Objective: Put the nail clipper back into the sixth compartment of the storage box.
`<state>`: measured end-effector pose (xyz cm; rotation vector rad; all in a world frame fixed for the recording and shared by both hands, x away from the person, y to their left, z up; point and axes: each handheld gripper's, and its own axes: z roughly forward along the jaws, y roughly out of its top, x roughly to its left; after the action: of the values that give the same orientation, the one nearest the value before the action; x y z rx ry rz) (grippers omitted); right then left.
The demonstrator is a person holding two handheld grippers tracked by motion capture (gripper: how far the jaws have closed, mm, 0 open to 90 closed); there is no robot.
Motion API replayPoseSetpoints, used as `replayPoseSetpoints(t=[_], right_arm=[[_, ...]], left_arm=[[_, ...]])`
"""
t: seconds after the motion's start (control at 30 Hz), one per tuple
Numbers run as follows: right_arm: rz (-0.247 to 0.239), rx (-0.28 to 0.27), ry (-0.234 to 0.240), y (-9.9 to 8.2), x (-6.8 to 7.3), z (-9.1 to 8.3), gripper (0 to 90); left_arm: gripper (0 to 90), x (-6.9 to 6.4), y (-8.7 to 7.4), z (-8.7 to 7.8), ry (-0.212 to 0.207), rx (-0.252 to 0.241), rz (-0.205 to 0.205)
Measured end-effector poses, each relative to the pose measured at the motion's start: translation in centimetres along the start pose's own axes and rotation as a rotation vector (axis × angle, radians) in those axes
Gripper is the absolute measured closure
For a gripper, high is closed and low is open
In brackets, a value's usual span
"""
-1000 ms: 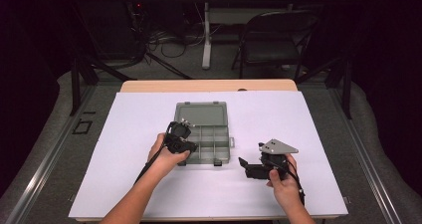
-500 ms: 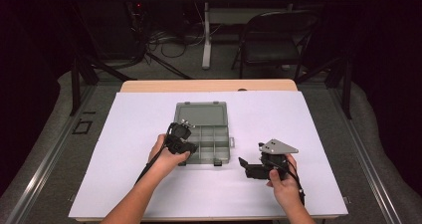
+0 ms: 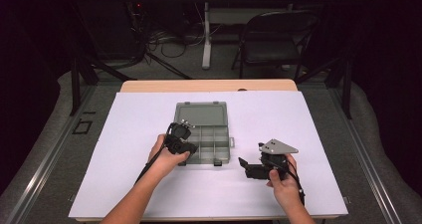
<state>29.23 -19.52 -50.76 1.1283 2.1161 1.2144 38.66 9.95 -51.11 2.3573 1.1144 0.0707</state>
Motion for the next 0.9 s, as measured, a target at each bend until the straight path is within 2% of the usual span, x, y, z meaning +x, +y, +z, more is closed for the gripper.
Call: replayPoseSetpoints(t=[0.2, 0.37, 0.53, 0.6, 0.7, 0.9], right_arm=[[-0.003, 0.000, 0.003, 0.0, 0.0, 0.0, 14.1], [-0.001, 0.000, 0.002, 0.0, 0.1, 0.0, 14.1], [-0.001, 0.000, 0.001, 0.0, 0.1, 0.0, 14.1], [-0.001, 0.001, 0.002, 0.0, 0.1, 0.0, 14.1], [-0.001, 0.001, 0.002, 0.0, 0.1, 0.0, 14.1], [-0.005, 0.003, 0.005, 0.0, 0.1, 0.1, 14.1]], left_arm=[[68.8, -0.2, -0.1, -0.9, 0.006, -0.045, 0.003], [54.0, -0.1, -0.1, -2.0, 0.001, -0.114, 0.002], [43.1, 0.0, -0.1, -3.3, 0.009, -0.176, 0.021], [40.9, 0.1, 0.0, -3.8, 0.012, -0.200, 0.030], [40.3, 0.3, 0.0, -4.6, 0.018, -0.209, 0.035], [40.3, 1.4, -0.3, -5.5, 0.028, -0.217, 0.010]])
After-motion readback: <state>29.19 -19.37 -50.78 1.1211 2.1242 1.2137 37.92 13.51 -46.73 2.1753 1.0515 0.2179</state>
